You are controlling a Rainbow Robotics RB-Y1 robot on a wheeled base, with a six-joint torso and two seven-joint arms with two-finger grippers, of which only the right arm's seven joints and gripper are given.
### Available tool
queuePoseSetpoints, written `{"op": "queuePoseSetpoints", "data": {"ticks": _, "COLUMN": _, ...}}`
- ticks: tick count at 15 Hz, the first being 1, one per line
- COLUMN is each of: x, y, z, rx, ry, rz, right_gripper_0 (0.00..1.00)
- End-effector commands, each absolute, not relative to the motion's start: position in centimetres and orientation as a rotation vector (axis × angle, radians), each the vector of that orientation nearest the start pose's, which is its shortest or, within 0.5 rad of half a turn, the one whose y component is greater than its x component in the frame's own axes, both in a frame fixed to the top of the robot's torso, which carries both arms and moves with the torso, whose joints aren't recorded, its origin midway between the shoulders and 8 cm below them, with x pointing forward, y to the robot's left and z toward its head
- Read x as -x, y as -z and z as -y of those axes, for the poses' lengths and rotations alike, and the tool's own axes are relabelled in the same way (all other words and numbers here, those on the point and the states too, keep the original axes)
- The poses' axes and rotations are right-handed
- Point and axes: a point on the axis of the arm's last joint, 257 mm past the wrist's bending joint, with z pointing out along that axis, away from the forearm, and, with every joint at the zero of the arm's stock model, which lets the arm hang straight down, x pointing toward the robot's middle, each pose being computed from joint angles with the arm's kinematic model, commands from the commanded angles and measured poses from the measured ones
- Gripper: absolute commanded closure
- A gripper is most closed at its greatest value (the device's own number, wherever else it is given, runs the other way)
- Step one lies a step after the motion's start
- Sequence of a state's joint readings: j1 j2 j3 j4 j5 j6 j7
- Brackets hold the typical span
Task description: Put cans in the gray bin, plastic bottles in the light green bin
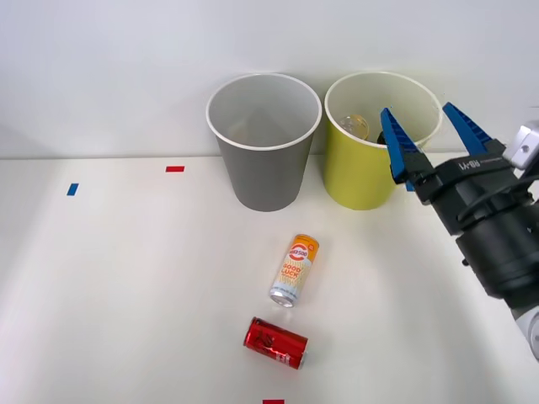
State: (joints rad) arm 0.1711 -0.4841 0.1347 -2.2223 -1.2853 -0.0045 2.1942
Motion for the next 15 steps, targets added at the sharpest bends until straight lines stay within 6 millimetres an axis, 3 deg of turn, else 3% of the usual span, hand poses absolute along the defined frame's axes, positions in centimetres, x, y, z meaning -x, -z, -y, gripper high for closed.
{"op": "queuePoseSetpoints", "data": {"ticks": 1, "x": -43.0, "y": 4.3, "z": 19.1, "rx": 0.021, "ry": -0.440, "rz": -1.234, "right_gripper_0": 0.00}}
{"op": "queuePoseSetpoints", "data": {"ticks": 4, "x": -41.2, "y": 6.4, "z": 19.5, "rx": 0.048, "ry": -0.308, "rz": -1.235, "right_gripper_0": 0.00}}
{"op": "queuePoseSetpoints", "data": {"ticks": 10, "x": -38.9, "y": 10.4, "z": 20.4, "rx": 0.017, "ry": -0.213, "rz": -1.307, "right_gripper_0": 0.00}}
{"op": "queuePoseSetpoints", "data": {"ticks": 15, "x": -36.5, "y": 14.2, "z": 22.6, "rx": -0.034, "ry": -0.088, "rz": -1.391, "right_gripper_0": 0.00}}
